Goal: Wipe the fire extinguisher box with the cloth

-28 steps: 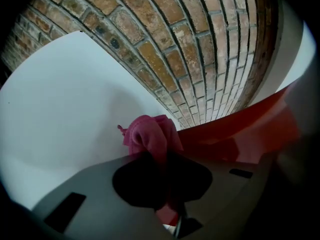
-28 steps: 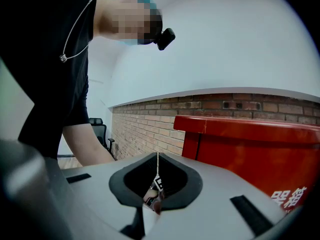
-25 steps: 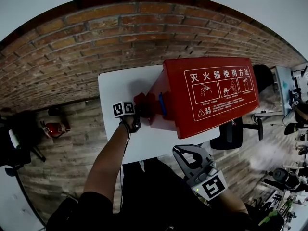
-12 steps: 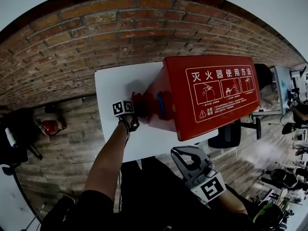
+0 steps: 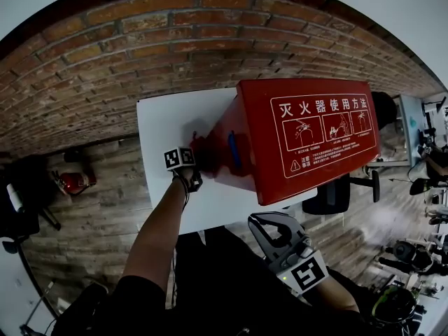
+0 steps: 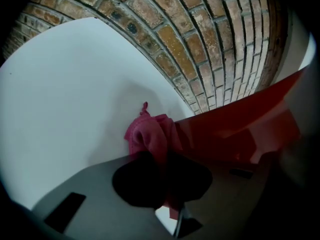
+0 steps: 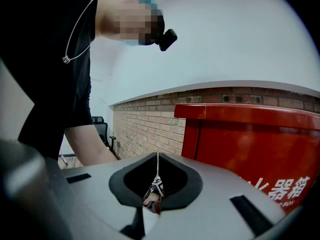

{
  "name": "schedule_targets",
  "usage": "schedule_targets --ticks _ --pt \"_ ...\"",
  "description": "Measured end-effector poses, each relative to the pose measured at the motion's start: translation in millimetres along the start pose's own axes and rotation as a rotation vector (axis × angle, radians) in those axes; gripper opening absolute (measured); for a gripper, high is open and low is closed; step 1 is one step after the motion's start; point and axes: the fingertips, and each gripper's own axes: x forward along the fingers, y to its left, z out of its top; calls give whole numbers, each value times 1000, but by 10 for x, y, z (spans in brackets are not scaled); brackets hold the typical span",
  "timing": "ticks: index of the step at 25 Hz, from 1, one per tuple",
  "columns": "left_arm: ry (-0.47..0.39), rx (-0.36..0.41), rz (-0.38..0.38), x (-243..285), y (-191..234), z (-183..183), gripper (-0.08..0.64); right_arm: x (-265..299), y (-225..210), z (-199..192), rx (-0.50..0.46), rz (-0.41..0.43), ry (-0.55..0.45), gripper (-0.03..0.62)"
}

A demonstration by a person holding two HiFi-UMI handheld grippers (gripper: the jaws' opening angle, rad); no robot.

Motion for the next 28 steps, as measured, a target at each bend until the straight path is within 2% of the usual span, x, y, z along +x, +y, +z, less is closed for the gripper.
schedule_targets --ticks 20,28 --pt "-41 -15 -37 -82 103 -505 84 54 117 17 6 26 -5 26" --pt "-45 -64 -56 -119 101 -651 84 18 154 27 6 25 -10 26"
